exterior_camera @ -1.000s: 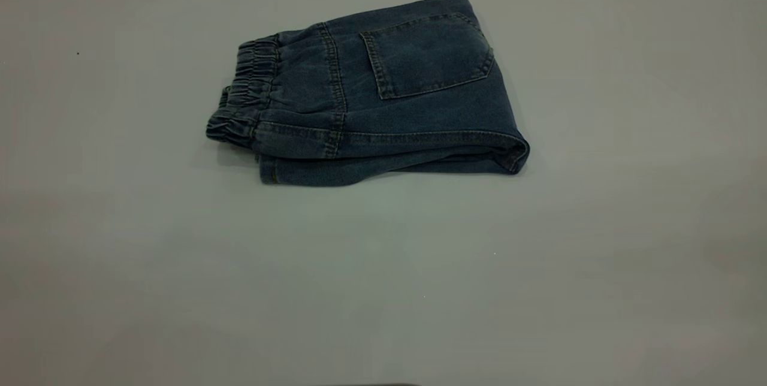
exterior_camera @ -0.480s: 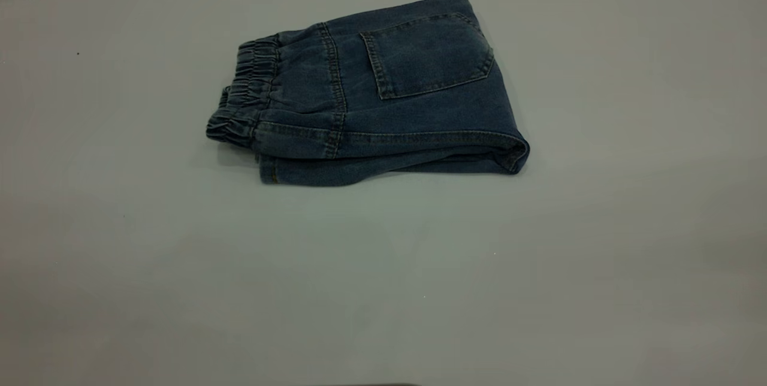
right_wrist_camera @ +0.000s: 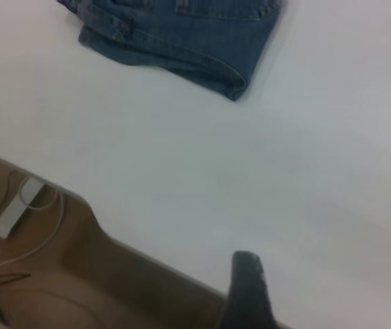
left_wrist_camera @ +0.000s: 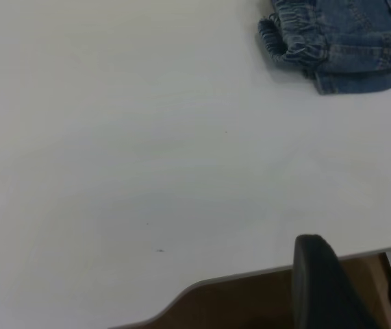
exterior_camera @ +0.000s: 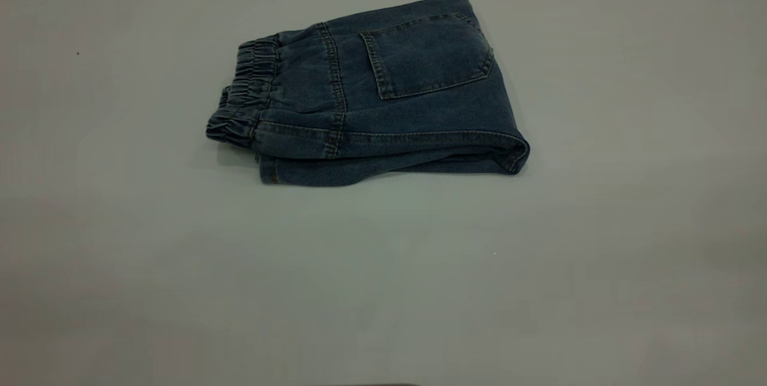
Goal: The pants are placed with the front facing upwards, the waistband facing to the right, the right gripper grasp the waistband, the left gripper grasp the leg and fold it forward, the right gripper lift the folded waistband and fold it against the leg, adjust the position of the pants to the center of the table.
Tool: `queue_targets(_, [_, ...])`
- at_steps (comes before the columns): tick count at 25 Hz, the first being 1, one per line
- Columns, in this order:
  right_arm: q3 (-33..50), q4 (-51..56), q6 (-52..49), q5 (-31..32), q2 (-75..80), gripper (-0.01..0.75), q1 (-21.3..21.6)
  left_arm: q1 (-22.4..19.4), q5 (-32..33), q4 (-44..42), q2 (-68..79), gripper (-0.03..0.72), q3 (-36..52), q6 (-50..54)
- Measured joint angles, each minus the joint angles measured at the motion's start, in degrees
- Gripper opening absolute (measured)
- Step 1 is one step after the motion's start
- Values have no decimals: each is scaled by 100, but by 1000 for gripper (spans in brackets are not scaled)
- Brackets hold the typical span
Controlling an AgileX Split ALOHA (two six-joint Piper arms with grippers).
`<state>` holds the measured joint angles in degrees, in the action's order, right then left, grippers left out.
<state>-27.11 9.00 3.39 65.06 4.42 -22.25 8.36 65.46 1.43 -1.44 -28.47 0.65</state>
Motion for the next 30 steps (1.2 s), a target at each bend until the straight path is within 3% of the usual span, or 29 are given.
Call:
queue_targets(3, [0,0,0,0,-71,477,252,-408,0,7,0,241,0,-10])
queue_targets(7, [0,1,0,0,-192,477,1006,-1030,0,7,0,241,0,-10])
queue_targets(11, [0,1,0,12,-497,477,1548,-1357,0,7,0,241,0,-10])
queue_targets(30, [0,92,0,6,-497,477,1607,-1408,0,11,0,242,0,-10])
